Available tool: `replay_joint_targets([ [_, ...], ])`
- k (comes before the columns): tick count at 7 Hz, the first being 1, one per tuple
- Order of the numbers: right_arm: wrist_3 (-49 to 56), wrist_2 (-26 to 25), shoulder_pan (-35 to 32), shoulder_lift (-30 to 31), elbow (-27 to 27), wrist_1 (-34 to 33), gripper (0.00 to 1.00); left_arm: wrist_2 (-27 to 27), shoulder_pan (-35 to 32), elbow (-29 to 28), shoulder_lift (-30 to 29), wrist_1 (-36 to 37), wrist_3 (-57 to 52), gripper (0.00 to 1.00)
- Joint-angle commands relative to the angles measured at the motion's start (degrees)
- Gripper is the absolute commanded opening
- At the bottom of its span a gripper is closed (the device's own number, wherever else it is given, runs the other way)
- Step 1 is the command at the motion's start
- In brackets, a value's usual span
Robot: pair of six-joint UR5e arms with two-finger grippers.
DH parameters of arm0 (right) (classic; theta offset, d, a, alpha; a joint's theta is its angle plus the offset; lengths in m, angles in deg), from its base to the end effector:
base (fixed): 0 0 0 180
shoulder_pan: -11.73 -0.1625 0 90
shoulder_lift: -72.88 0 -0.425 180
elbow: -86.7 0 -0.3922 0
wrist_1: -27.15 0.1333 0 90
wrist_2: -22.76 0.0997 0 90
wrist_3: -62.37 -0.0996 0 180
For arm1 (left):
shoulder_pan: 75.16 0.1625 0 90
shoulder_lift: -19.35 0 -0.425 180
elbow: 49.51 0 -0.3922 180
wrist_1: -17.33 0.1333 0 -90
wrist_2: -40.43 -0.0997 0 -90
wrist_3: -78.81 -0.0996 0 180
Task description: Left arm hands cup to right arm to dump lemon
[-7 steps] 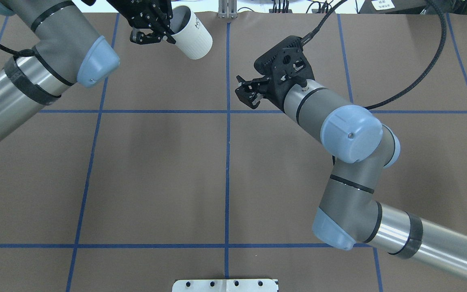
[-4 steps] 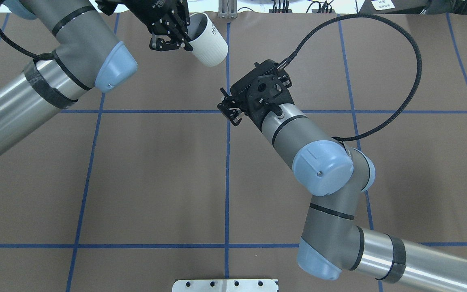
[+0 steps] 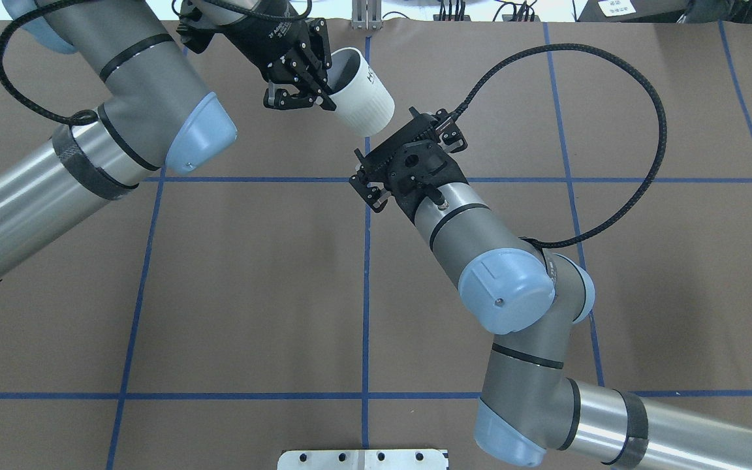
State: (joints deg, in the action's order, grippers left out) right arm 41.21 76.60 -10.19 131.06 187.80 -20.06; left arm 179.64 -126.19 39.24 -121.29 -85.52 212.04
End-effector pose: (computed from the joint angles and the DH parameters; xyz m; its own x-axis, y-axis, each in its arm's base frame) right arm -0.4839 -0.4018 0.1631 0.8152 -0.4836 0.3188 -0.2411 0.2171 0.9459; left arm 0.3876 -0.5712 0.0764 0.1541 -0.9020 -0.4032 0.2637 0.4309 -0.8630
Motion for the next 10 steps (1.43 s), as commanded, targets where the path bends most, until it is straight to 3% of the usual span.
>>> replay_joint_targets([
  [1, 0.15, -0.14, 0.03, 0.09, -0.11, -0.07, 0.99, 1.15, 0.75, 1.52, -0.06, 0.01, 1.24, 0.0],
  [10, 1.91, -2.78, 0.03, 0.09, -0.73, -0.16, 0.99, 0.54, 3.13, 2.49, -0.59, -0.08, 2.39, 0.0],
])
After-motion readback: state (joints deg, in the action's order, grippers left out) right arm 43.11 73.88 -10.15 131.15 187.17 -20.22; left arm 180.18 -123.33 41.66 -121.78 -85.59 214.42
